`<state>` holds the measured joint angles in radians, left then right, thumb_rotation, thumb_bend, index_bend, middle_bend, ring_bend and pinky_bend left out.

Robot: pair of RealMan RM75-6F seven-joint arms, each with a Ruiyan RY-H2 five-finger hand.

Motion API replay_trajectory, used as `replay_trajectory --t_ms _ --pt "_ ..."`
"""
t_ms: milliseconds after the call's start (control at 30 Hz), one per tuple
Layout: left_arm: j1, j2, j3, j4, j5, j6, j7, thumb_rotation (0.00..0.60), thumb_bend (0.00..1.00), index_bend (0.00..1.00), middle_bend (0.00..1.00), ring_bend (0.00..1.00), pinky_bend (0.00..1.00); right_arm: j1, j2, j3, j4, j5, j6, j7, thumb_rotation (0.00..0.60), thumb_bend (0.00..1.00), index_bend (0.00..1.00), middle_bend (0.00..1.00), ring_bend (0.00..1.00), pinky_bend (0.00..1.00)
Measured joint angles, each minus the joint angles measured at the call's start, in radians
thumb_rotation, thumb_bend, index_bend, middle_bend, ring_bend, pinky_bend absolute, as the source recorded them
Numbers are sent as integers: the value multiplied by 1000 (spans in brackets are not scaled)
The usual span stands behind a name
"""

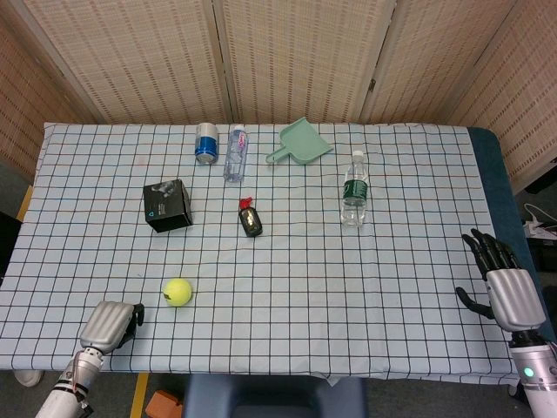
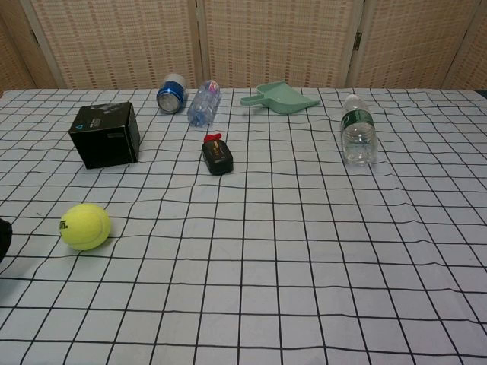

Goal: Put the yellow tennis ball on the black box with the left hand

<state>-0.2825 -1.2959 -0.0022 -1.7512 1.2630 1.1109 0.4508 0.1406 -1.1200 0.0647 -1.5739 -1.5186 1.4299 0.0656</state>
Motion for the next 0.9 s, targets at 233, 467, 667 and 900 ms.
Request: replay_trajectory --t_ms 233,467,667,900 --pt "-25 -39 -30 -17 -95 -2 48 600 841 585 672 641 879 0 0 1 1 1 1 3 600 205 49 0 0 96" --pt "-43 -54 -37 -78 -173 13 104 600 841 586 672 641 880 -1 2 0 -3 -4 4 10 600 205 52 0 0 96" --pt "-42 -75 -29 -121 -216 50 124 600 840 585 669 641 883 -3 6 0 -8 -10 14 19 600 205 55 0 0 96" --pt "-42 -117 -35 -126 -224 76 99 600 839 570 635 625 883 -5 12 -6 -15 -20 16 26 600 205 55 0 0 96"
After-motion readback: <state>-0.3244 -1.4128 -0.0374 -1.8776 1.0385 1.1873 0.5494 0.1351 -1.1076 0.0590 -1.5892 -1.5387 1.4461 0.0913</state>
